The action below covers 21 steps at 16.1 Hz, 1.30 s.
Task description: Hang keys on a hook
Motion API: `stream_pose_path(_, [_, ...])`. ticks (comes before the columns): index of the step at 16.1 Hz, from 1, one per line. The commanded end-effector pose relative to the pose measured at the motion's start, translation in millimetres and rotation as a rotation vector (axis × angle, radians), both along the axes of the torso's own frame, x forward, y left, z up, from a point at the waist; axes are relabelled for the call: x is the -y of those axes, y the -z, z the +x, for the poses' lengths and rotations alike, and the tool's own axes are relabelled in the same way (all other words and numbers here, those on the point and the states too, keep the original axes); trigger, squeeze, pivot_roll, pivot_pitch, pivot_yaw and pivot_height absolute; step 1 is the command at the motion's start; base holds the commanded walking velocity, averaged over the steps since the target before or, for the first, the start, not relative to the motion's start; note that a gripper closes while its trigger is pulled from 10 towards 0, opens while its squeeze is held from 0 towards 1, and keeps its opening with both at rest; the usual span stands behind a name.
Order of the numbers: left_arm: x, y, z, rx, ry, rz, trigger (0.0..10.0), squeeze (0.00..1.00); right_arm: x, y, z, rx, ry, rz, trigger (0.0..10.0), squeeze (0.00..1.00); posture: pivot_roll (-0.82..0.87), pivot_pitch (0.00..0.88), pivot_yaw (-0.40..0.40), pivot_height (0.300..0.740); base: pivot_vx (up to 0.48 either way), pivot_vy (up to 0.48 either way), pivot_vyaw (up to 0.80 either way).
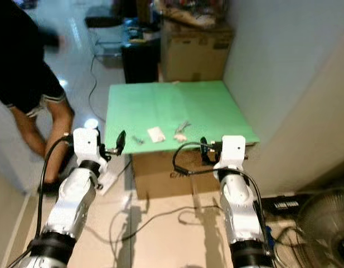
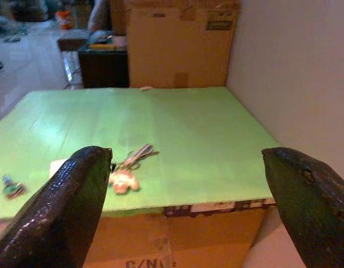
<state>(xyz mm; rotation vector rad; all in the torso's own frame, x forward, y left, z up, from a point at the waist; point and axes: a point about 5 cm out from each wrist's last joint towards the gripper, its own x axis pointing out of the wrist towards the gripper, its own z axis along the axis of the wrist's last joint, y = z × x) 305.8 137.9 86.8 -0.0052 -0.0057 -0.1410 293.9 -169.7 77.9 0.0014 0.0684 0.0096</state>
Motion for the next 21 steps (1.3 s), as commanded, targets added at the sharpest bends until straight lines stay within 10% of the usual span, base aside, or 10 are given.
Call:
stream_pose_path(1, [6.8, -6, 3.0, 0.026, 0.042, 0.021, 10.0, 0.0, 3.9, -2, 1.1, 0.012, 0.025, 0.009, 10.0, 0.0, -0.17, 0.0, 0.006, 0.74, 0.458, 0.0, 0.0])
stream_pose_path(15, [17.2, -2, 5.3, -0.015, 0.058, -0.005, 10.0, 0.0, 3.8, 0, -1.6, -0.007, 0.014, -0.002, 10.0, 0.0, -0.19, 0.04, 0.009, 0.74, 0.42, 0.0, 0.0])
stream_pose_path(21, [17.6, -17, 12.7, 0.04, 0.184, 0.046, 10.0, 0.0, -5.6, 21, 12.7, -0.198, -0.07, 0.012, 10.0, 0.0, -0.16, 0.034, -0.003, 0.74, 0.0, 0.0, 0.0])
